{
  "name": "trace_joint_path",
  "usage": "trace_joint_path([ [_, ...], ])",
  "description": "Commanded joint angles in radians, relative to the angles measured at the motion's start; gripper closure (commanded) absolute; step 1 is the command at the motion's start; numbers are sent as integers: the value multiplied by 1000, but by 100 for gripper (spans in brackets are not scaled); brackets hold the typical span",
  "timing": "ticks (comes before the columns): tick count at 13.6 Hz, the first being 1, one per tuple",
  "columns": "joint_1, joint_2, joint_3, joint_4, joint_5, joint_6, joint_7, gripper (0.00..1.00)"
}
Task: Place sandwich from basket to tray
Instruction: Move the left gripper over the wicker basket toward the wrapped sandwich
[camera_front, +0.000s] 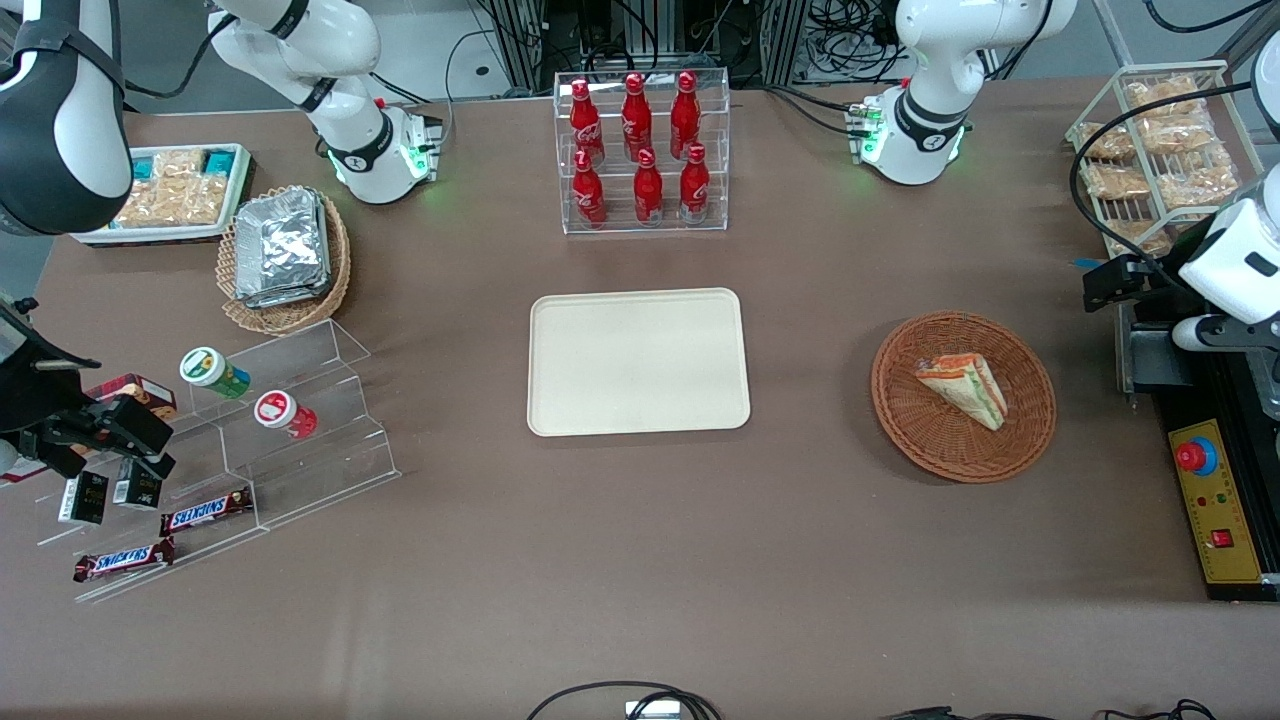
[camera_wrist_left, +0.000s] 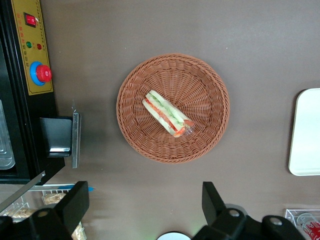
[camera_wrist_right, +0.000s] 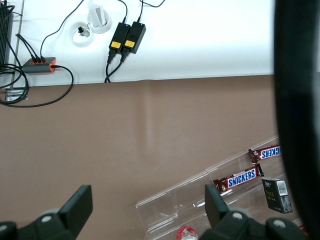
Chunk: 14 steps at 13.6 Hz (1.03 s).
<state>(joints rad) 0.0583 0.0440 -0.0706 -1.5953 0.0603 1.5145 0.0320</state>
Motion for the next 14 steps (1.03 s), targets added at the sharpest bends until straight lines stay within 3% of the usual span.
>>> trace_joint_path([
  [1, 2, -27, 6, -26, -7, 18, 13, 0],
  [8, -9, -4, 3, -83, -7, 87, -150, 0],
  [14, -6, -82, 3, -443, -39, 373, -347, 0],
])
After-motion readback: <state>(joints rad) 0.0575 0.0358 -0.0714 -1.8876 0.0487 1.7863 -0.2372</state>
